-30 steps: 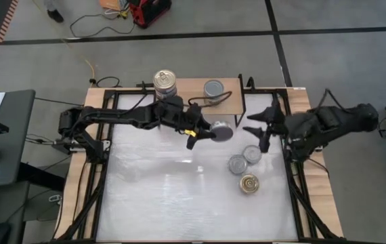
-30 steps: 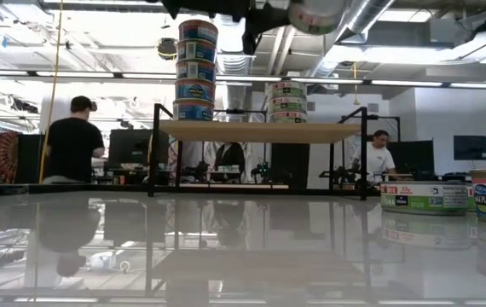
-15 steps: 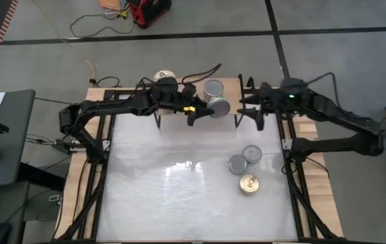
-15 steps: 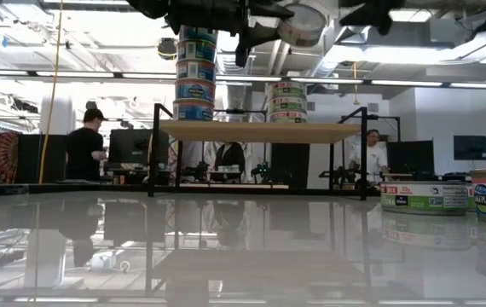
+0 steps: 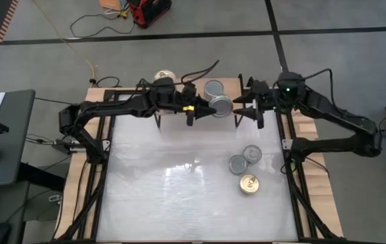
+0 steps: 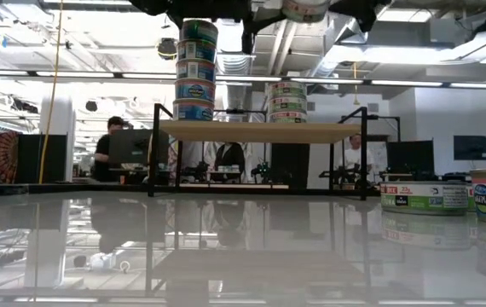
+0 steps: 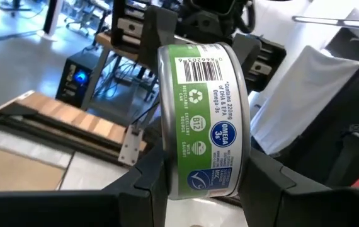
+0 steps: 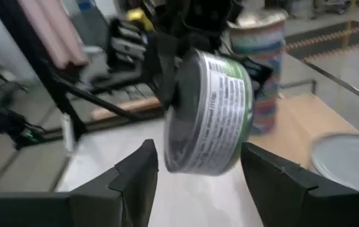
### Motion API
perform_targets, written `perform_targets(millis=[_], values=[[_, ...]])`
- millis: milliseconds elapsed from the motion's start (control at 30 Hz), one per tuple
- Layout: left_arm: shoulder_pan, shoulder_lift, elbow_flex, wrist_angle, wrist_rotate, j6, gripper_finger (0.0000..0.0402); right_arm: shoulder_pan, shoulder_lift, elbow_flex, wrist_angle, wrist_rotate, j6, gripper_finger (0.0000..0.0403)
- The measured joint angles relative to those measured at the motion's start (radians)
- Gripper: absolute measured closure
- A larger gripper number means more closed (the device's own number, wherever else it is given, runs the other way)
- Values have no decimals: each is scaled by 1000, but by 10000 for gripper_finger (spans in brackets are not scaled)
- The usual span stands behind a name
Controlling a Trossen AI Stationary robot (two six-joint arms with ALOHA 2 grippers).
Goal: Stack canned seafood by type on shelf
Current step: Stack the green tuna can on top of the other green tuna cans on the shelf
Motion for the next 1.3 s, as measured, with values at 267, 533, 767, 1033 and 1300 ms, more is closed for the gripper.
perform_targets(millis=[267, 533, 767, 1033, 1300], values=[[-39, 0, 0, 6, -34, 38, 268, 17, 9, 0, 41, -3, 26, 132], [-51, 0, 0, 6, -65, 46, 268, 45, 46, 0, 106, -3, 51, 132], [-66, 0, 0, 6, -100, 61, 268, 62, 114, 0, 142, -4, 62, 137], [-68, -2, 0, 0, -97, 62, 268, 62, 119, 0, 161, -6, 69, 216], [-74, -5, 0, -1, -106, 121, 229, 61, 110, 0, 159, -27, 111, 245]])
